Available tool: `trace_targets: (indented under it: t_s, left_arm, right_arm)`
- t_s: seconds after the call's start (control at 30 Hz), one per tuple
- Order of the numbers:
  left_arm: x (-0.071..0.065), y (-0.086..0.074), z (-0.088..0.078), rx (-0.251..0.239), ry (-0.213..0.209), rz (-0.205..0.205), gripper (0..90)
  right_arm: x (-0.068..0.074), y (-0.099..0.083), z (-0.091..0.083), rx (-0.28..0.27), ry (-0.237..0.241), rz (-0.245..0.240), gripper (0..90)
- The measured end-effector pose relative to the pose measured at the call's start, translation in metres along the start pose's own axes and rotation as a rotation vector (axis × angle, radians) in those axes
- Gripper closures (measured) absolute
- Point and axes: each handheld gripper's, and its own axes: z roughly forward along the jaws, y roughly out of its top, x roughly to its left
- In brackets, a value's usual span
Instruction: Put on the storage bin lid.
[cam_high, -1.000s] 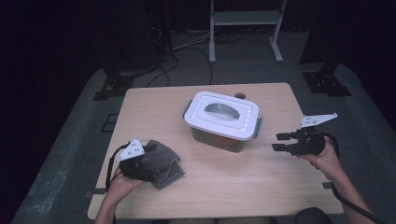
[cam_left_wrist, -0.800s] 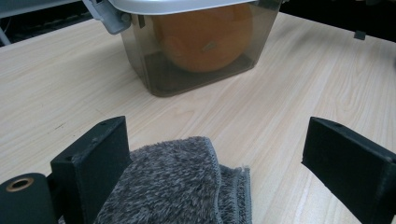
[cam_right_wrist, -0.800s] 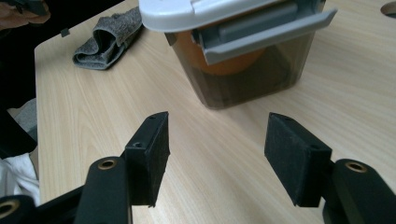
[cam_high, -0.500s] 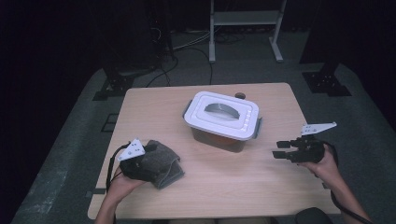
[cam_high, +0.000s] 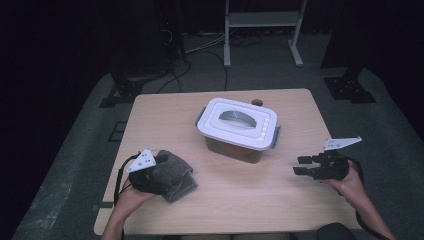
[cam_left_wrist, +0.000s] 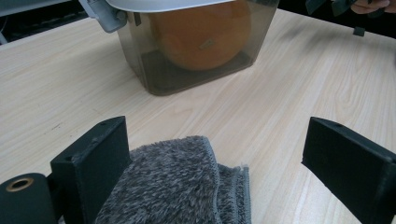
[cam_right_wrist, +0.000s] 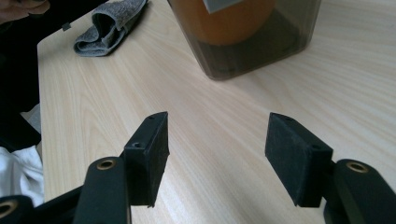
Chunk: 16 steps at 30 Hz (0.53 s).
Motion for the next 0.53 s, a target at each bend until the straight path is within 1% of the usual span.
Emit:
trace_targets:
  t_s: [0.33,0.53]
  left_arm:
    - [0.0,0.001,0.002,0.003,-0.005,0.007,6.5]
    - [0.001,0.003,0.003,-0.001,-0.007,0.004,6.5]
  right_arm:
    - [0.003,-0.012,0.0,0.014,0.002,0.006,37.7]
    - [0.006,-0.015,-0.001,0.0,0.007,0.006,37.4]
